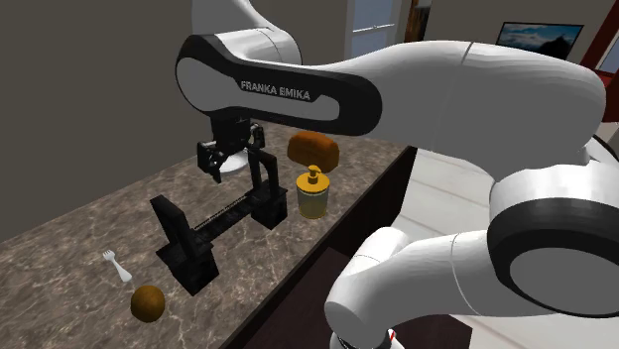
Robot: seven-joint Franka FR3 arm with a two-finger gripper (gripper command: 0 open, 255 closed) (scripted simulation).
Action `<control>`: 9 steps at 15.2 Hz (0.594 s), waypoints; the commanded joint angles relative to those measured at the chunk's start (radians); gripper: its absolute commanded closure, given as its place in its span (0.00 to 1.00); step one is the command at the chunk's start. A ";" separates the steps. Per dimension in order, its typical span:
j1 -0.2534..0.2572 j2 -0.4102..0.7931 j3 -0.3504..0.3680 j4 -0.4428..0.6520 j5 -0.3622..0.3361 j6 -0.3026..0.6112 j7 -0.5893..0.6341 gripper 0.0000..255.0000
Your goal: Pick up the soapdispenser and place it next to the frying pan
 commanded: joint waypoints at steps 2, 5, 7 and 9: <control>-0.008 0.001 -0.018 -0.014 -0.010 0.014 -0.018 0.00; -0.033 0.012 -0.074 -0.052 -0.040 0.056 -0.070 0.00; -0.050 0.025 -0.111 -0.072 -0.061 0.085 -0.104 0.00; -0.067 0.043 -0.148 -0.088 -0.081 0.116 -0.139 0.00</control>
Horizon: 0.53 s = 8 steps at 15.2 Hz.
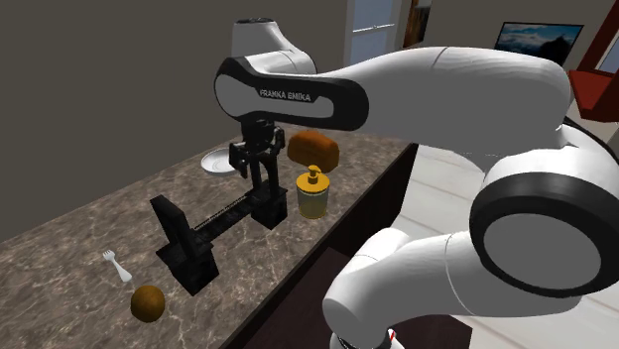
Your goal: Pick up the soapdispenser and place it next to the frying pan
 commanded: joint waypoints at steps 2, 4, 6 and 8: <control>-0.027 0.030 -0.059 -0.021 -0.031 0.048 -0.056 0.00; -0.044 0.056 -0.097 -0.029 -0.049 0.080 -0.090 0.00; -0.060 0.087 -0.136 -0.033 -0.066 0.113 -0.125 0.00; -0.075 0.122 -0.174 -0.032 -0.080 0.146 -0.159 0.00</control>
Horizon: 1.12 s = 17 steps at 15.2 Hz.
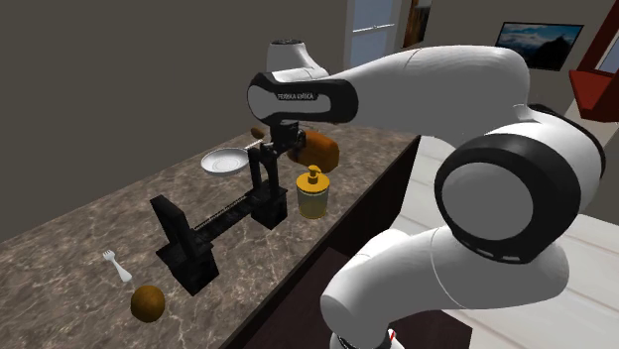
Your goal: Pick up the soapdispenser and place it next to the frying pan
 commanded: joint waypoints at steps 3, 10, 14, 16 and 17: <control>-0.024 0.086 -0.077 0.009 -0.023 0.075 -0.068 0.00; -0.053 0.261 -0.215 0.067 -0.023 0.187 -0.203 0.00; -0.061 0.373 -0.288 0.119 0.009 0.239 -0.288 0.00; -0.059 0.387 -0.292 0.104 0.014 0.268 -0.292 0.00; -0.058 0.395 -0.294 0.097 0.017 0.282 -0.295 0.00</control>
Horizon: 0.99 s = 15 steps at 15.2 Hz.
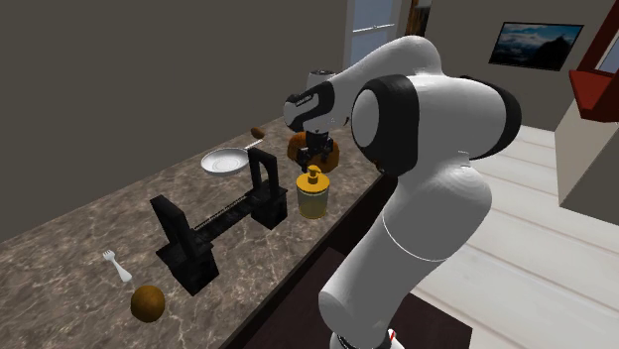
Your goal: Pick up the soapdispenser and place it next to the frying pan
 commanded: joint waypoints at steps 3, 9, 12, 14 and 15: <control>0.005 0.039 -0.012 -0.024 0.017 0.061 -0.014 0.00; 0.007 0.053 -0.015 -0.034 0.023 0.083 -0.020 0.00; 0.007 0.053 -0.015 -0.034 0.023 0.083 -0.020 0.00; 0.007 0.053 -0.015 -0.034 0.023 0.083 -0.020 1.00; 0.007 0.053 -0.015 -0.034 0.023 0.083 -0.020 1.00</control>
